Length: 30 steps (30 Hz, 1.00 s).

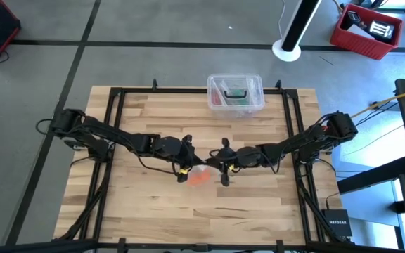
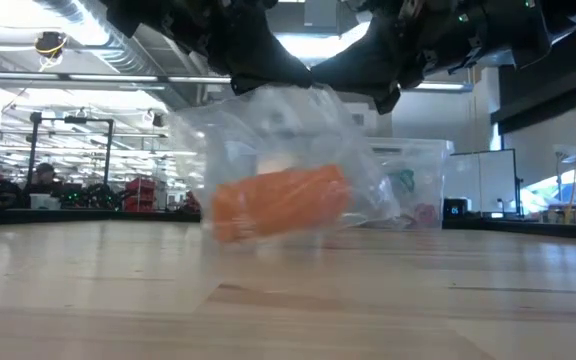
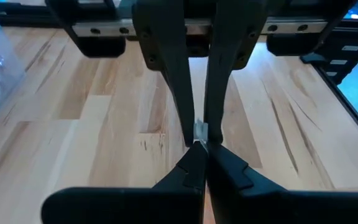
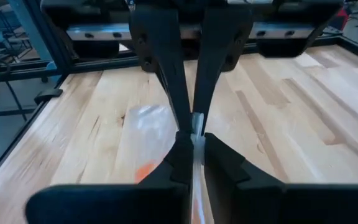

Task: Roll bandage
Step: Close the zip bag

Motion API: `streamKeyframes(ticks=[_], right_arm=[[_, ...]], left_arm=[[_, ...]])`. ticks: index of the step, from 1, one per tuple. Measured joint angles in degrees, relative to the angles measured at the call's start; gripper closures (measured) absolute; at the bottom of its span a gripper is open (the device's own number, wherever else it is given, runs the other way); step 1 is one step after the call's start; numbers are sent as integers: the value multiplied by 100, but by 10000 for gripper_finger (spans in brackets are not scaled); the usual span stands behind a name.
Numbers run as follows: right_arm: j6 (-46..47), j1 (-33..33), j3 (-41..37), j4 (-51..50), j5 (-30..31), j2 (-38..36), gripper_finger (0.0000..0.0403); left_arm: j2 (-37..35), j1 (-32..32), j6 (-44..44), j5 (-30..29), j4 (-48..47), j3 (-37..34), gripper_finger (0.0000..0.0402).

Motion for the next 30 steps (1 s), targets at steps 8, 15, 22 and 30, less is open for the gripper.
streamKeyframes(ticks=[8, 15, 22, 30], right_arm=[[34, 0, -53, -603, -275, 145, 382], [159, 0, -45, -534, -232, 376, 383], [17, 0, -28, -299, -247, 203, 380], [-140, 0, -24, 40, -320, 201, 377]], left_arm=[[-145, 4, 88, -51, 306, 39, 401], [-117, 13, 26, -47, 184, 26, 401], [-91, 104, -682, 53, -324, 20, 384], [198, 116, -942, 525, -96, 20, 306]])
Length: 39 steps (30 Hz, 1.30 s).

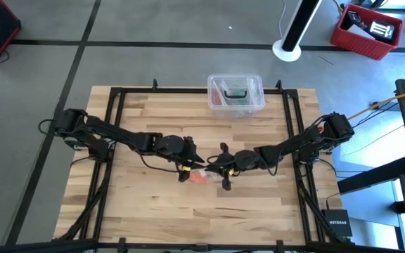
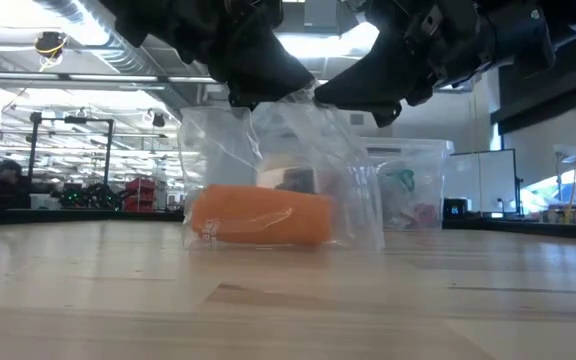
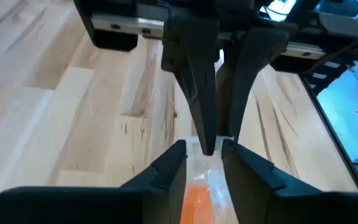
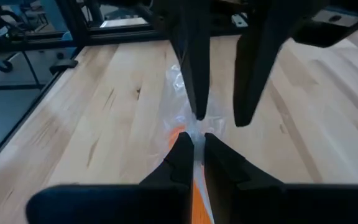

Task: Roll bandage
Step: Close the zip bag

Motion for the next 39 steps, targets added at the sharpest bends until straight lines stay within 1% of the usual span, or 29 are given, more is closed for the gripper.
streamKeyframes(ticks=[5, 9, 12, 19, 21, 24, 27, 31, 36, 39], right_arm=[[-32, 0, 0, -71, 4, 0, 377], [-30, -9, 0, -121, 71, 0, 376], [-29, -9, 0, -128, 95, 0, 376], [-53, -7, -4, -176, 189, 9, 375], [-53, -4, -4, -189, 196, 7, 375], [-53, -7, -4, -198, 229, 7, 375], [-56, -9, -4, -187, 236, 7, 375], [-56, -7, -4, -156, 233, 7, 375], [-21, -11, -4, -145, 302, 7, 374], [230, -9, -9, -151, 494, 7, 374]], left_arm=[[4, 0, -153, 40, 29, 0, 291], [-26, 22, -201, 344, -10, 0, 293], [-24, 45, -282, 409, 61, -2, 297], [316, 40, -306, 217, 315, 0, 301], [326, 39, -322, 134, 330, 0, 301], [318, 22, -337, -207, 334, 0, 302], [298, 24, -343, -268, 335, -4, 303], [297, 22, -330, -399, 316, -4, 324], [308, -7, -80, -712, 335, -4, 389], [371, -109, 233, -1120, 373, -4, 398]])
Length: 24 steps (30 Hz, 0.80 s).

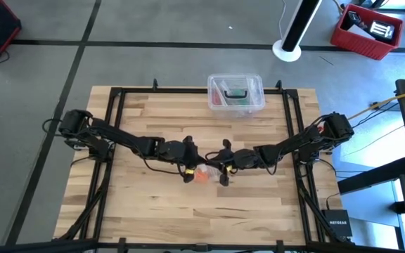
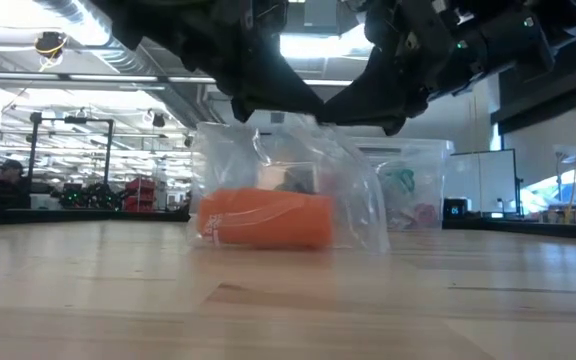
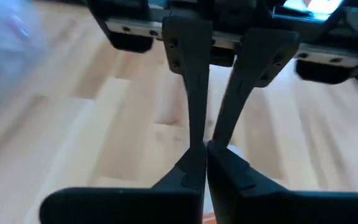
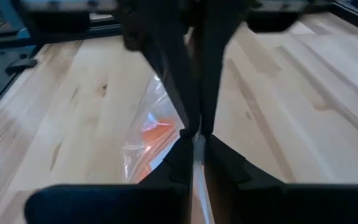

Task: Roll bandage
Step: Close the zip bag

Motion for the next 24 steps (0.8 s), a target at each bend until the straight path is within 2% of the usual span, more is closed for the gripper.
streamKeyframes(ticks=[10, 17, 20, 24], right_arm=[[1319, -7, 3, -70, 517, 0, 374], [1728, 207, 26, -391, 421, -13, 374], [1713, 296, 24, -414, 506, -13, 374], [1536, 326, 20, -407, 511, -13, 374]], left_arm=[[315, -605, 1425, -2580, -43, 261, 401], [207, -607, 1871, -3996, -1695, 764, 401], [-37, -632, 1851, -4012, -1942, 841, 401], [-361, -671, 1674, -3406, -1870, 852, 401]])
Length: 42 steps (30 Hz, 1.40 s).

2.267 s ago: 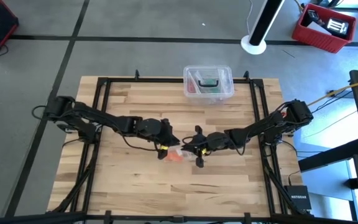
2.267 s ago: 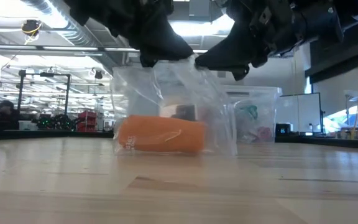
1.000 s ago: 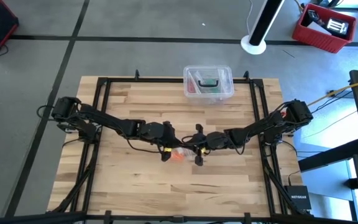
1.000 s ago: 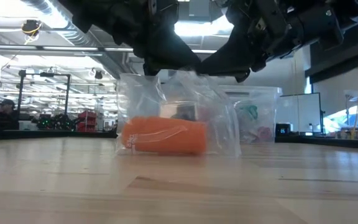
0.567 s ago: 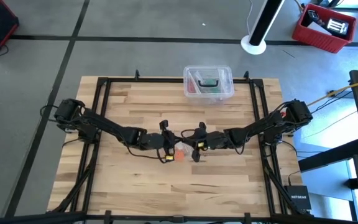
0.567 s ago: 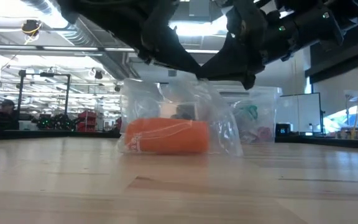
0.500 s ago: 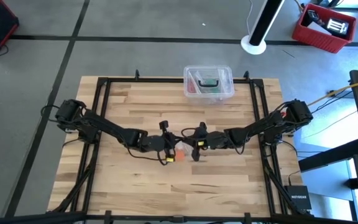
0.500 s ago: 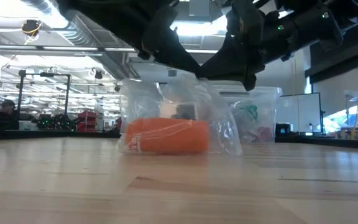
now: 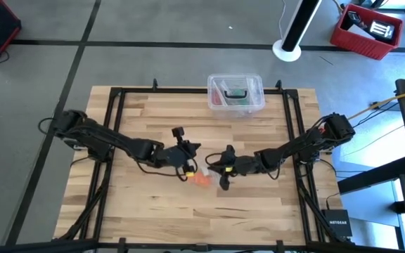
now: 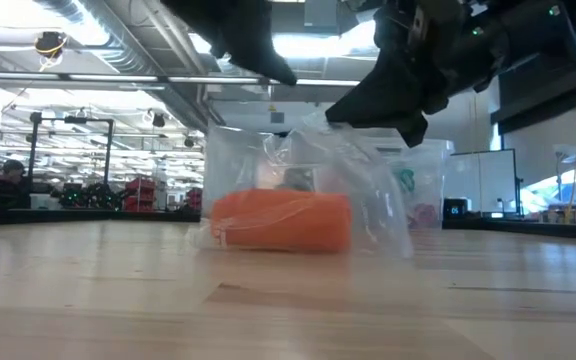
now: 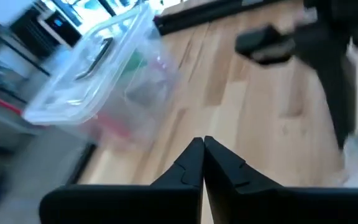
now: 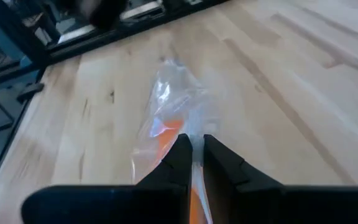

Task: Roll bandage
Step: Close the zip bag

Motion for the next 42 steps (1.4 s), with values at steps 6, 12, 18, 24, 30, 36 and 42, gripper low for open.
streamKeyframes(ticks=[6, 12, 18, 24, 30, 36, 42], right_arm=[[-231, -16, -4, -26, -18, 2, 374], [-346, -17, -4, -24, -19, 2, 374], [-457, -17, -7, -36, -18, 4, 374], [-497, -17, -9, -44, -18, 4, 374], [-543, -22, -11, -45, -11, 4, 374], [-740, -24, -11, 1, -14, 4, 374], [-744, -22, -11, 0, -61, 7, 374]], left_arm=[[-266, 97, -1207, 1594, -65, 2, 382], [-29, 481, -1753, 3595, -286, 2, 323], [529, 673, -1603, 3865, -233, 1, 284], [772, 694, -1458, 4232, 368, 0, 279], [765, 798, -1272, 4238, 515, 0, 284], [761, 839, -1180, 4264, 503, 0, 287], [759, 834, -818, 4353, 511, 0, 359]])
